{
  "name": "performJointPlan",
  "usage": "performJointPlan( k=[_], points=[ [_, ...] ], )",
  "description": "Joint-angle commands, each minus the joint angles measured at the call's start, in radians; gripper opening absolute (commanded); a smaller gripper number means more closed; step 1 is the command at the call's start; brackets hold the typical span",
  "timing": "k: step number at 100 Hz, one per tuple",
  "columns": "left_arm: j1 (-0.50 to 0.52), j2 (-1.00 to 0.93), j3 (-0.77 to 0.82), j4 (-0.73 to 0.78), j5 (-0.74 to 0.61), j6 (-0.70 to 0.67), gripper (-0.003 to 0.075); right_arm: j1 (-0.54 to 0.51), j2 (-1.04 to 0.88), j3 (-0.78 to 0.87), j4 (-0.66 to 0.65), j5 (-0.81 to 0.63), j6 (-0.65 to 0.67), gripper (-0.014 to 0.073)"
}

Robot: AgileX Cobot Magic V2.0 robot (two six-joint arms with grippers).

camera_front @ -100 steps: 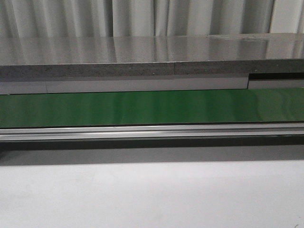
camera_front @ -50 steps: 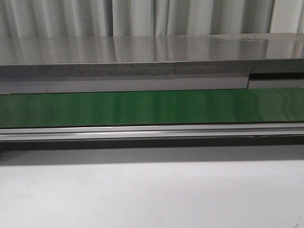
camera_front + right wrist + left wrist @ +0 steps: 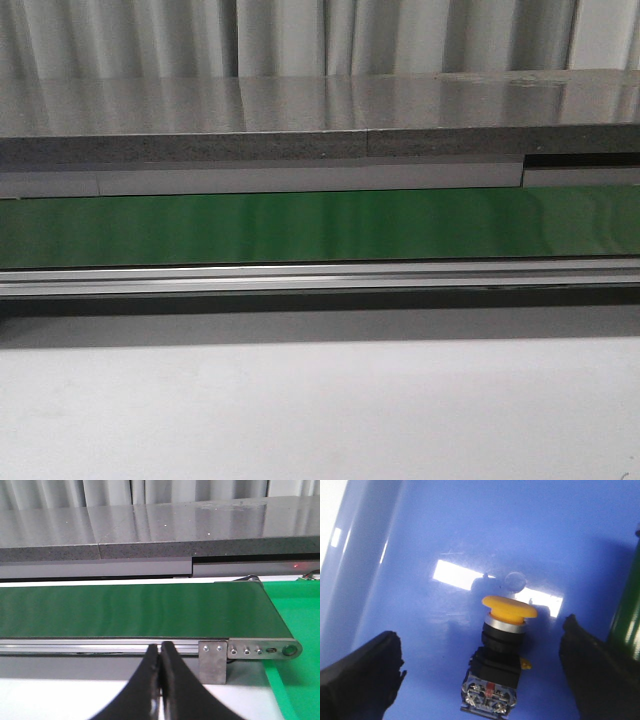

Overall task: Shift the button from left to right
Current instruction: 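Close the left gripper on the black body of the push button, then lift the button with the left gripper and carry it to the belt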

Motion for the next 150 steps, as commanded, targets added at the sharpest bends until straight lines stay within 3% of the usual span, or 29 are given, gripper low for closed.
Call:
performJointPlan(
  k=[1,90,104,137,150],
  points=[
    [0.003,-0.031,-0.031,0.001,-0.036,0.0,0.0617,-0.001,-0.022,-0.014,-0.011,-0.085,-0.002,-0.0068],
    [0.003,0.105,-0.031,-0.008,-0.032,0.0,0.0611,-0.001,-0.022,-0.014,-0.011,-0.085,-0.002,-0.0068],
    [0.003,0.107,-0.031,-0.01,-0.032,0.0,0.0504,-0.001,-0.022,-0.014,-0.011,-0.085,-0.002,-0.0068],
    [0.003,0.107,-0.031,-0.01,-0.034,0.001,0.0082,-0.001,-0.022,-0.014,-0.011,-0.085,-0.002,-0.0068],
    [0.003,0.107,-0.031,-0.004,-0.032,0.008,-0.0008,-0.001,-0.022,-0.014,-0.011,-0.085,-0.002,-0.0068]
  ],
)
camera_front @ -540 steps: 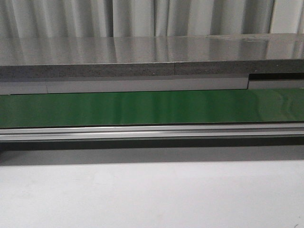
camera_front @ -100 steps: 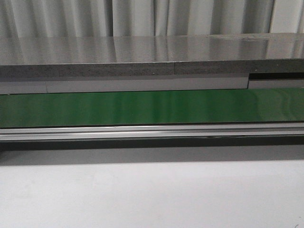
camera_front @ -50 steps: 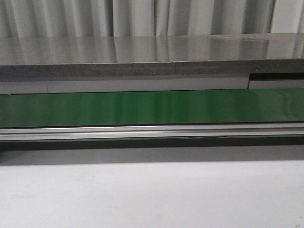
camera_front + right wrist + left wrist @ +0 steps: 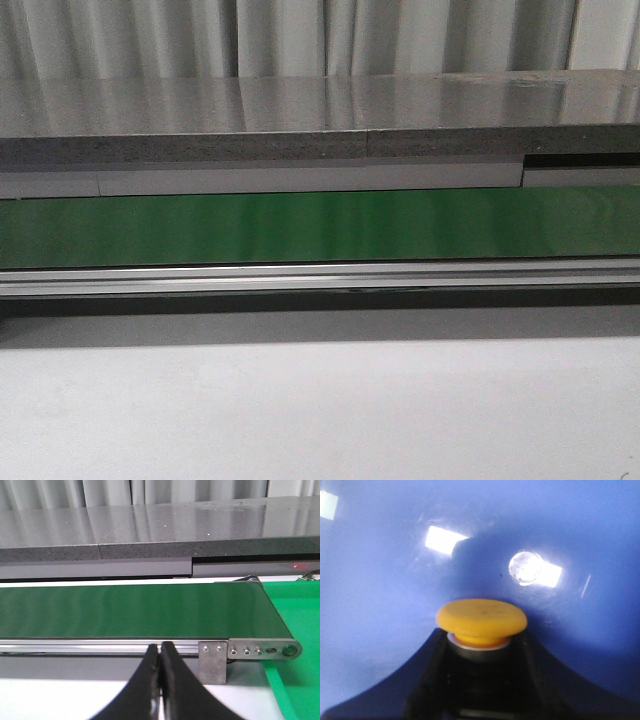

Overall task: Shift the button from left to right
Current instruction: 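Lift the button with the left gripper and carry it to the belt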

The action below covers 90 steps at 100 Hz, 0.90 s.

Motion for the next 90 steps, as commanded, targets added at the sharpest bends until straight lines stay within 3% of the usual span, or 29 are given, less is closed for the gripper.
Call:
performJointPlan(
  k=[1,60,90],
  points=[
    [-0.002,-0.049,-0.018,0.014,-0.006,0.005,-0.0015,-0.001,-0.022,-0.014,-0.011,-0.083,-0.002,-0.0068],
    [-0.006,-0.305,-0.029,0.015,0.023,0.014,-0.002,-0.001,-0.022,-0.014,-0.011,-0.083,-0.002,-0.0068],
    [-0.008,-0.318,-0.029,-0.229,0.084,0.215,-0.002,-0.001,-0.022,-0.014,-0.011,-0.083,-0.002,-0.0068]
  ],
)
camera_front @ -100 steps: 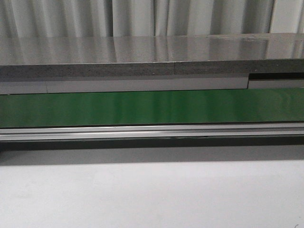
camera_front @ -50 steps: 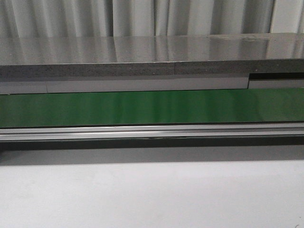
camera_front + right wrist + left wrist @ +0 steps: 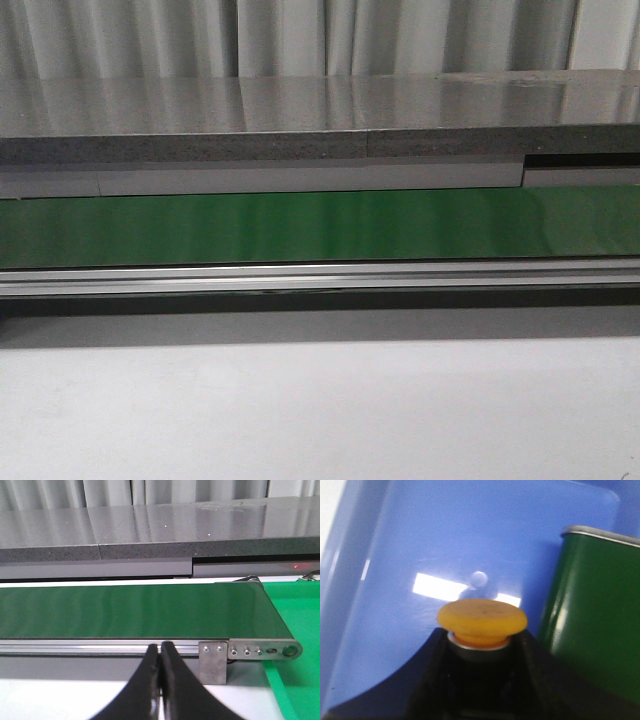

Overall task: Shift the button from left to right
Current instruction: 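Lift the button with the left gripper and carry it to the belt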

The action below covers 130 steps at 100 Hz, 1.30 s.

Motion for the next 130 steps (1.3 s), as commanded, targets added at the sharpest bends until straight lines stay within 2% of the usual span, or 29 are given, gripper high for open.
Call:
performJointPlan(
  k=[1,51,83,88,95,100,110,117,122,130],
  points=[
    [-0.007,-0.054,-0.027,-0.067,-0.015,0.047,-0.002,-0.001,-0.022,-0.014,-0.011,-0.083,-0.002,-0.0068],
    [-0.139,-0.054,-0.027,-0.023,-0.011,0.061,-0.002,-0.001,-0.022,-0.014,-0.011,-0.083,-0.002,-0.0068],
    [-0.144,-0.008,-0.027,-0.025,-0.005,0.061,-0.0006,-0.001,-0.022,-0.014,-0.011,-0.083,-0.002,-0.0068],
    [-0.144,-0.006,-0.027,-0.027,-0.005,0.061,0.0031,-0.001,-0.022,-0.014,-0.011,-0.083,-0.002,-0.0068],
    [-0.144,-0.006,-0.027,-0.026,-0.005,0.061,0.0133,-0.001,-0.022,-0.014,-0.011,-0.083,-0.002,-0.0068],
    [-0.144,-0.006,-0.027,-0.026,-0.009,0.061,0.0237,-0.001,-0.022,-0.014,-0.011,-0.083,-0.002,-0.0068],
    [-0.144,-0.006,-0.027,-0.026,-0.009,0.061,0.0496,-0.001,-0.022,-0.014,-0.011,-0.083,-0.002,-0.0068],
    [-0.144,-0.006,-0.027,-0.026,-0.009,0.061,0.062,-0.001,-0.022,-0.014,-0.011,-0.083,-0.002,-0.0068],
    [-0.144,-0.006,-0.027,-0.026,-0.009,0.061,0.0663,-0.001,-0.022,-0.014,-0.011,-0.083,-0.002,-0.0068],
    [-0.144,-0.006,-0.027,-0.026,-0.005,0.061,0.0669,-0.001,-0.022,-0.014,-0.011,-0.083,-0.002,-0.0068]
  ],
)
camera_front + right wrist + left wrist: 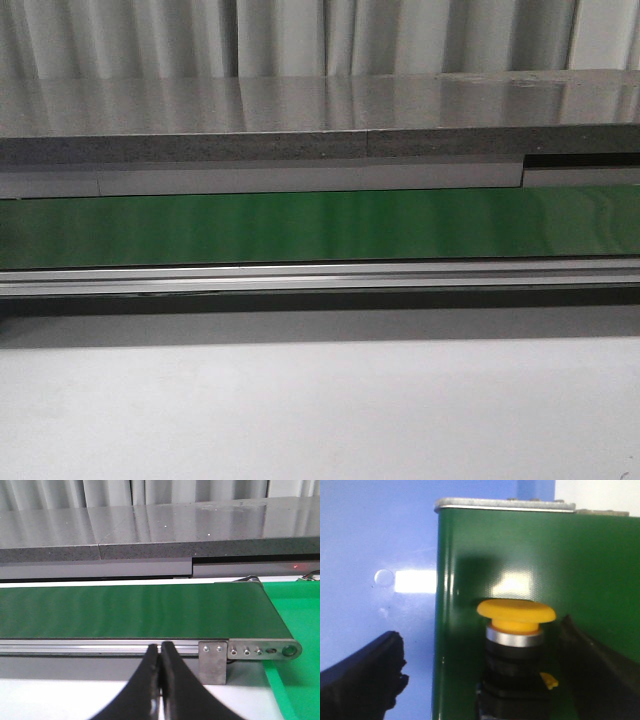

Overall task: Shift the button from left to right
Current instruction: 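Lift the button with the left gripper and carry it to the belt, then lower the button onto the belt end and open the left gripper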

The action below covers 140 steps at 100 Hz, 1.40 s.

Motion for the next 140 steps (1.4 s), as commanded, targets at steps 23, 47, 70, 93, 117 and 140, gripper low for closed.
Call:
performJointPlan(
  k=[23,47,70,93,117,140],
  points=[
    [-0.006,-0.102,-0.027,-0.012,-0.016,0.002,0.0659,-0.001,-0.022,-0.014,-0.011,-0.083,-0.002,-0.0068],
    [-0.006,-0.209,-0.019,-0.026,-0.041,0.002,0.0659,-0.001,-0.022,-0.014,-0.011,-0.083,-0.002,-0.0068],
    [-0.021,-0.358,0.077,-0.049,-0.168,0.017,0.0659,-0.001,-0.022,-0.014,-0.011,-0.083,-0.002,-0.0068],
    [-0.136,-0.559,0.248,-0.05,-0.346,0.02,0.0659,-0.001,-0.022,-0.014,-0.011,-0.083,-0.002,-0.0068],
    [-0.203,-0.774,0.424,-0.05,-0.459,0.02,0.0659,-0.001,-0.022,-0.014,-0.011,-0.083,-0.002,-0.0068],
    [-0.203,-1.007,0.631,-0.049,-0.599,0.02,0.0659,-0.001,-0.022,-0.014,-0.011,-0.083,-0.002,-0.0068]
  ],
)
